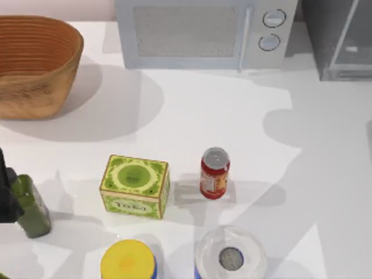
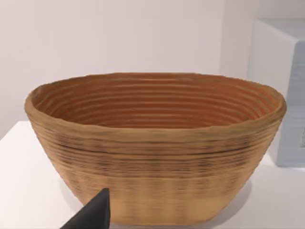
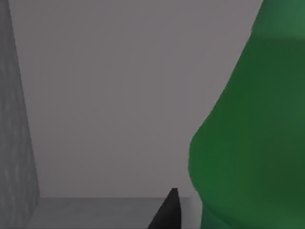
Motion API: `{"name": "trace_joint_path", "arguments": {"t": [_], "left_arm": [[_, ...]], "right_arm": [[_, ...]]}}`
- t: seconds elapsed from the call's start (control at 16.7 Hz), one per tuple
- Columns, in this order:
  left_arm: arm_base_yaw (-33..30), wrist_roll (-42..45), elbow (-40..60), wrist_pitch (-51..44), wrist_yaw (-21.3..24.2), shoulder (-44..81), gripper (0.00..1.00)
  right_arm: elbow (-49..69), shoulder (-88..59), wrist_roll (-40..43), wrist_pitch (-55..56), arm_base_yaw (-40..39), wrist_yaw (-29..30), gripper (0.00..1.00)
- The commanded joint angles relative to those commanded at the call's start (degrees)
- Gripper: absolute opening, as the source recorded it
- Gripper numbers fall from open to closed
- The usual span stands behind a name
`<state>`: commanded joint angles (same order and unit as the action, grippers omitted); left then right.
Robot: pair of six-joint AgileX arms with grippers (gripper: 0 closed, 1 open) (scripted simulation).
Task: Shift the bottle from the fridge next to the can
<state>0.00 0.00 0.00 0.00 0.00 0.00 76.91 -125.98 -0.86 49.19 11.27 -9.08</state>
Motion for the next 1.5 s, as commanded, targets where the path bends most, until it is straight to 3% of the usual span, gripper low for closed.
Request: {"name": "trace_joint_path", "arguments": {"t": [0.48,1.08,1.5], "left_arm": [[0.0,0.0,0.0,0.0,0.0,0.0,1.0],[0.0,0.0,0.0,0.0,0.0,0.0,1.0],[0.0,0.0,0.0,0.0,0.0,0.0,1.0]], "right_arm": [[-4.2,3.0,-0.2,1.7,0.9,-0.2,0.0],[-35.4,21.9,-0.2,12.8,4.0,-4.2,0.0],[-36.8,22.8,-0.3,13.5,3.8,-4.4,0.0]]}}
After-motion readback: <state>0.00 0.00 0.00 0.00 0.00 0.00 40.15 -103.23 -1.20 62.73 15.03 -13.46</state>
